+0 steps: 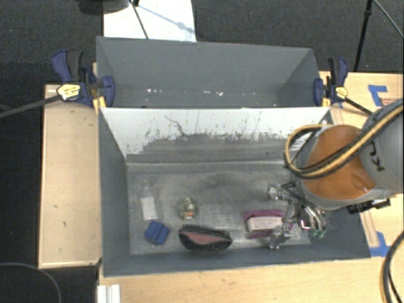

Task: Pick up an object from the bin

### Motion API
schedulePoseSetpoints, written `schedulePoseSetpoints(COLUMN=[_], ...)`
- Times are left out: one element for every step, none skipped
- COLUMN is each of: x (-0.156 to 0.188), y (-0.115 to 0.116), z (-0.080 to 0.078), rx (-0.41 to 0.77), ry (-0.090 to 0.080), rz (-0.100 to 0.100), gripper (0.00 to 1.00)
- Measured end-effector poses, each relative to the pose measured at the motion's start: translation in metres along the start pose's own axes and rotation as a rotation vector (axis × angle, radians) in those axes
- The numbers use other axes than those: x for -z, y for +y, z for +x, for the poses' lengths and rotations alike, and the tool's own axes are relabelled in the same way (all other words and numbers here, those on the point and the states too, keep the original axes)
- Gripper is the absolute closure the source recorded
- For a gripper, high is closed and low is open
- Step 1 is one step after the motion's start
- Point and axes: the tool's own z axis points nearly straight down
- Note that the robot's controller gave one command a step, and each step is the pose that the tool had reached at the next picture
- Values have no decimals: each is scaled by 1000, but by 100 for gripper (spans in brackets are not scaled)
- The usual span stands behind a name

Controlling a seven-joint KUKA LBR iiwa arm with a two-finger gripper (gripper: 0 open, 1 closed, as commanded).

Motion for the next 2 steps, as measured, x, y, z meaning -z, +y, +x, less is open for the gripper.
schedulePoseSetpoints(x=[1, 132], y=[0, -4], z=[0, -14], rx=[5, 45], ry=[-2, -9], rz=[1, 2], gripper=[100, 100])
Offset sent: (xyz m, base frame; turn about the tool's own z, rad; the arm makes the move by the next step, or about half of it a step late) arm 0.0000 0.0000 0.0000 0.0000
